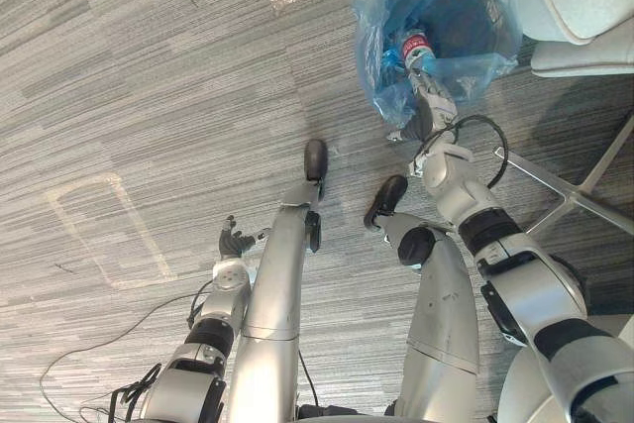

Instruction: Gather rubbish on tea table into small bin, then transfer packed bag to large trash can.

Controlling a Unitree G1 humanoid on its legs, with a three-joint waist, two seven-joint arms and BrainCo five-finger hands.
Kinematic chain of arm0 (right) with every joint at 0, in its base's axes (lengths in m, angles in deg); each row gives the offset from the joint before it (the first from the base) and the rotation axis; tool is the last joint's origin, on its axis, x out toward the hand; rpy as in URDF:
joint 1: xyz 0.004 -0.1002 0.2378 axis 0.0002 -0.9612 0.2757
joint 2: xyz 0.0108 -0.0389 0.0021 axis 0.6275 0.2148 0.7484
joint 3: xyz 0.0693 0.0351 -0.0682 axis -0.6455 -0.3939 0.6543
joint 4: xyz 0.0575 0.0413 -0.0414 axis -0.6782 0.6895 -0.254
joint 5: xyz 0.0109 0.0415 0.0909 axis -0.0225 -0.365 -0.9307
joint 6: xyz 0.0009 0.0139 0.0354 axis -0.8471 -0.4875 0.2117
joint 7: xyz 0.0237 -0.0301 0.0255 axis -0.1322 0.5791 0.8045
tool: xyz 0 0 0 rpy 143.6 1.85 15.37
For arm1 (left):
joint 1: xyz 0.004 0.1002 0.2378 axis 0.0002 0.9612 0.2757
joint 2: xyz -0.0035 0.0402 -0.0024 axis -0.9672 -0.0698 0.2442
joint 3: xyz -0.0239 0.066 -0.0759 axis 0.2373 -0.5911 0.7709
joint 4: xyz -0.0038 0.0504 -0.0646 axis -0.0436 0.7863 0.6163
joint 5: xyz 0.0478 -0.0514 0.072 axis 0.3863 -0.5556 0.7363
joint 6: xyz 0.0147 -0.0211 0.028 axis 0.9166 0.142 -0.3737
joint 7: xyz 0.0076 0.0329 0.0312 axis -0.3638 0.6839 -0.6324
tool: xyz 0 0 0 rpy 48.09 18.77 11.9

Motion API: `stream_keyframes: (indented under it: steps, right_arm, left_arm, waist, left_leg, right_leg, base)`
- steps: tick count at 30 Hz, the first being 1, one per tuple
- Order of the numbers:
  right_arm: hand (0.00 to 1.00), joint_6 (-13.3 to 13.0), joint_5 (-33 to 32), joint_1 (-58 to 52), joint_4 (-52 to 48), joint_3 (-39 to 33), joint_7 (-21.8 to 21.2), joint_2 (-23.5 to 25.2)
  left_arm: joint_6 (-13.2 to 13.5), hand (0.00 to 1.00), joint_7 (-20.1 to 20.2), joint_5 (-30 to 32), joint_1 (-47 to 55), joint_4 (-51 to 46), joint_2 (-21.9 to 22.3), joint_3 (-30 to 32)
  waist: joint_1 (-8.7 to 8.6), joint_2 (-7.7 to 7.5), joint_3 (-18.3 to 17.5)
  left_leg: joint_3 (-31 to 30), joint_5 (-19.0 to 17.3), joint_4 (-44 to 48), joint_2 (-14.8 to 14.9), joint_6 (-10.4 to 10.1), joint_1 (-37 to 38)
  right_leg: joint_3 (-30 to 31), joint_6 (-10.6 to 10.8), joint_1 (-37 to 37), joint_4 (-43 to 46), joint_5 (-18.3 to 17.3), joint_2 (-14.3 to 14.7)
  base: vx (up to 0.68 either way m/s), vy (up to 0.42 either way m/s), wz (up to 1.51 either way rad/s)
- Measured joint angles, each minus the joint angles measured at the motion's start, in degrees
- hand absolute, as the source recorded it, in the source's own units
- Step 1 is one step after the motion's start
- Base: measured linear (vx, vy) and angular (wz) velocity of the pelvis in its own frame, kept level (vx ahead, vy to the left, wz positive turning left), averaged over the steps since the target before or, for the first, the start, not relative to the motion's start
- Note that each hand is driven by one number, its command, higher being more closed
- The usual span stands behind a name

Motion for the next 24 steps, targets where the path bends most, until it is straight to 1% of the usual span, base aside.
stream_keyframes:
  steps: [1,6,9,13,16,18,21,24]
  right_arm:
    - [1.00,0.28,-0.02,0.36,0.38,0.10,0.10,1.02]
    - [1.00,0.27,-0.37,1.80,0.09,0.02,0.61,3.09]
    - [1.00,0.27,-2.79,2.37,-0.74,-1.07,1.55,3.08]
    - [1.00,0.11,-3.07,1.85,-3.50,-1.09,1.58,2.70]
    - [1.00,0.04,-5.17,1.44,-5.21,-2.03,1.66,2.54]
    - [1.00,0.07,-5.38,1.12,-5.83,-2.36,1.67,2.38]
    - [1.00,-0.02,-5.97,-1.15,-8.14,-3.02,1.74,1.30]
    - [1.00,-0.06,-6.90,-3.94,-11.05,-3.54,1.77,0.84]
  left_arm:
    - [0.00,0.00,0.00,-0.62,0.00,-0.03,0.03,-0.02]
    - [0.02,0.00,-0.02,-1.65,0.00,-0.81,0.18,-0.01]
    - [0.01,0.00,-0.04,-1.72,0.00,-1.26,0.34,0.06]
    - [0.00,0.00,-0.08,-1.70,0.00,-1.23,0.33,0.12]
    - [0.00,0.00,-0.12,-1.68,0.00,-1.21,0.32,0.18]
    - [-0.03,0.00,-0.13,-1.65,0.00,-1.19,0.31,0.21]
    - [-0.21,0.00,-0.12,-1.47,0.04,-0.97,0.20,0.20]
    - [-0.52,0.00,-0.02,0.11,0.55,-0.78,-0.20,0.15]
  waist:
    - [0.02,0.00,0.00]
    - [0.07,0.03,-0.20]
    - [0.23,0.03,-0.20]
    - [0.25,0.03,-0.21]
    - [0.32,0.03,-0.21]
    - [0.33,0.03,-0.21]
    - [0.43,0.03,-0.21]
    - [0.46,0.01,-0.22]
  left_leg:
    - [-0.14,0.12,-0.14,-0.06,-0.10,-0.07]
    - [-0.66,0.49,-0.18,-0.32,-0.52,-1.06]
    - [-0.99,0.98,-0.13,-0.48,-0.31,-1.33]
    - [-1.28,1.10,-0.11,-0.32,-0.46,-1.33]
    - [-1.35,1.27,-0.04,-0.13,-0.48,-1.26]
    - [-1.42,1.44,-0.02,-0.07,-0.46,-1.15]
    - [-2.01,1.49,0.17,0.05,-0.45,0.16]
    - [-2.14,1.51,-0.64,0.41,-0.53,3.04]
  right_leg:
    - [-0.19,-0.02,-0.02,0.03,-0.11,-0.09]
    - [-0.52,-0.17,-0.95,0.52,-0.33,-0.23]
    - [-0.69,-0.29,-1.27,1.05,-0.36,-0.42]
    - [-0.80,-0.28,-1.25,1.07,-0.36,-0.19]
    - [-0.86,-0.19,-1.19,1.05,-0.41,0.00]
    - [-0.94,-0.23,-1.03,1.02,-0.38,0.08]
    - [-1.73,-0.26,0.85,0.74,-0.35,0.16]
    - [-2.08,-0.29,4.07,-0.76,-0.18,0.77]
  base:
    - [-0.06,-0.008,0.08]
    - [-0.07,-0.009,0.06]
    - [-0.06,-0.013,0.08]
    - [-0.06,-0.013,-0.01]
    - [-0.06,-0.011,-0.02]
    - [-0.06,-0.009,-0.02]
    - [-0.07,-0.007,0.01]
    - [-0.06,-0.007,-0.06]
